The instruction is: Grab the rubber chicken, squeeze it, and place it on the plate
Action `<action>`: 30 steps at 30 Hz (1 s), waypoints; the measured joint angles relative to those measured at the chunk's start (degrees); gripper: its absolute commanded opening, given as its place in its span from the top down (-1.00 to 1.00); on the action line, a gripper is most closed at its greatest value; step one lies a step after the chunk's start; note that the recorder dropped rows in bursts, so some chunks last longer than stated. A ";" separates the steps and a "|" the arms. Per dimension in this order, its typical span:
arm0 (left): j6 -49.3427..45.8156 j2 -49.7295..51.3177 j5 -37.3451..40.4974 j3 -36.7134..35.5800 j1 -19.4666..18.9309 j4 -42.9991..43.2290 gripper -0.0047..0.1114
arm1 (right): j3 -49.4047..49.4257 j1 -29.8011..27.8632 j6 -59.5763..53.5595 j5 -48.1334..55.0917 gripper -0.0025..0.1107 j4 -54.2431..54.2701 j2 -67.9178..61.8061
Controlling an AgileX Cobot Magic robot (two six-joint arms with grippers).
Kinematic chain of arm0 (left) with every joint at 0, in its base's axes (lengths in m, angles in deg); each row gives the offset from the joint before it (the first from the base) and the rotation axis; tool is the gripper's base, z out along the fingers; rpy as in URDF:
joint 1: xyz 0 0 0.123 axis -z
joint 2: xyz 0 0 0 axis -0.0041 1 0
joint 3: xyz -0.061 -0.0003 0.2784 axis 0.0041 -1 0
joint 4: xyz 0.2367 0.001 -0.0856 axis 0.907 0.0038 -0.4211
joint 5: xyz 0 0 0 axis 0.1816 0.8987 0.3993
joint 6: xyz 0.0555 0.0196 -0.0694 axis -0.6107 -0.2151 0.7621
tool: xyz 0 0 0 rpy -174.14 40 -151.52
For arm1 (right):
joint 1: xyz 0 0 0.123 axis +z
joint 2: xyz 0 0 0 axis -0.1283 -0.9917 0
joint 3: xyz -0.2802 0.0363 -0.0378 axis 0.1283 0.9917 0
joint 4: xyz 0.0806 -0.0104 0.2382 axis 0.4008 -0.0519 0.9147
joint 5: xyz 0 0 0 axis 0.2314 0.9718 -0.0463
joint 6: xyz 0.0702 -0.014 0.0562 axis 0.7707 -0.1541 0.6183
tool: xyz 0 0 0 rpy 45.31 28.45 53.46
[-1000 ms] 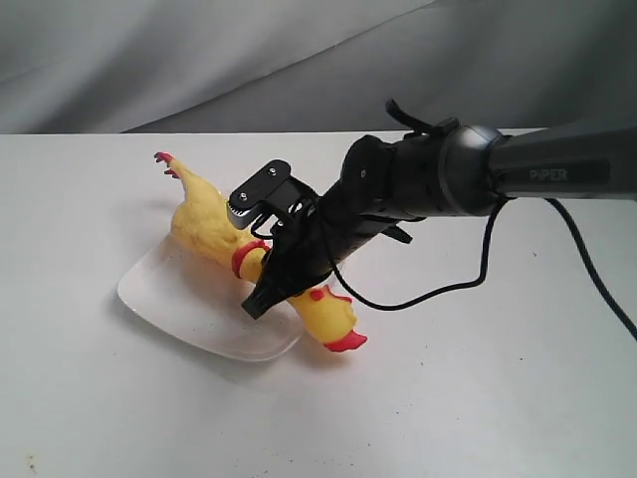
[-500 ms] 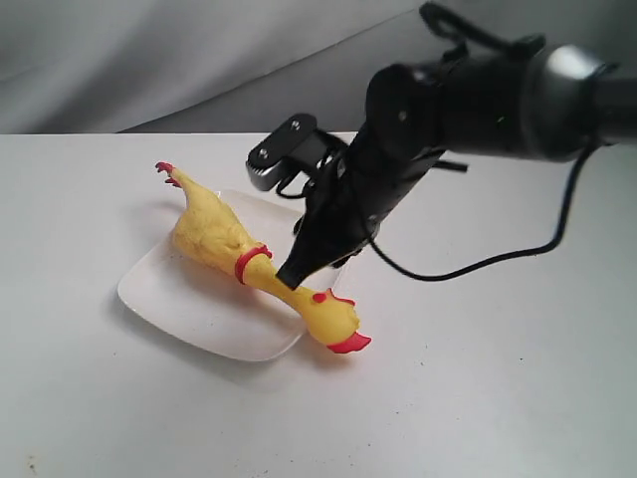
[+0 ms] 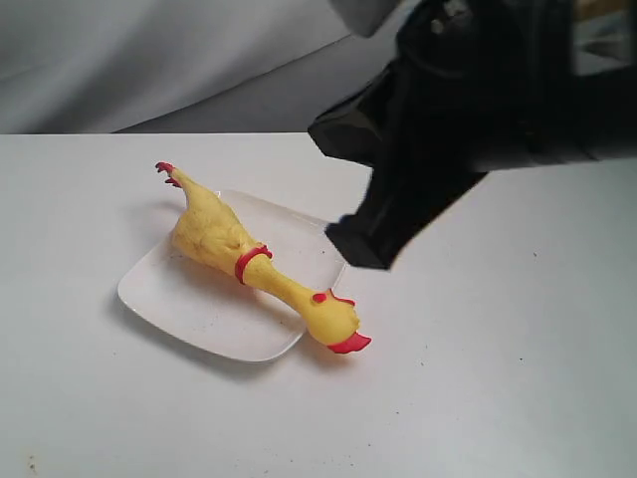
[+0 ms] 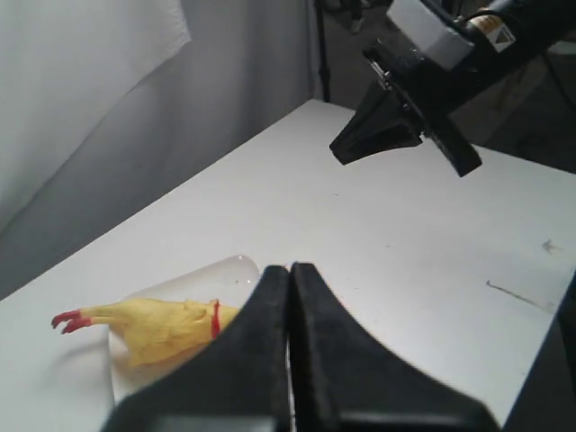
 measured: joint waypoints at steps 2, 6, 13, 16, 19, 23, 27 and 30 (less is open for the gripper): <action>0.00 -1.45 0.00 0.00 0.00 -1.25 0.92 | 3.49 2.68 0.00 -3.72 0.96 0.00 5.18; 0.00 -3.74 0.00 0.00 0.00 -1.92 0.92 | 10.98 6.53 0.00 -10.70 0.96 0.00 16.14; 0.11 -5.71 0.00 0.00 0.00 -2.25 0.92 | 22.02 7.71 0.00 -19.70 0.96 0.00 31.70; 0.11 -5.95 0.00 0.00 0.00 -2.25 0.92 | 25.76 7.71 0.00 -20.95 0.96 0.00 37.46; 0.11 -5.95 0.00 0.00 0.00 -2.25 0.92 | 27.86 7.71 0.00 -21.26 0.96 0.00 41.54; 0.11 -5.95 0.00 0.00 0.00 -2.25 0.92 | 28.67 7.71 0.00 -21.06 0.96 0.00 45.28; 0.11 -5.95 0.00 0.00 0.00 -2.25 0.92 | 28.67 7.71 0.00 -21.06 0.96 0.00 46.81; 0.11 -5.95 0.00 0.00 0.00 -2.25 0.92 | 28.67 7.71 0.00 -21.06 0.96 0.00 46.95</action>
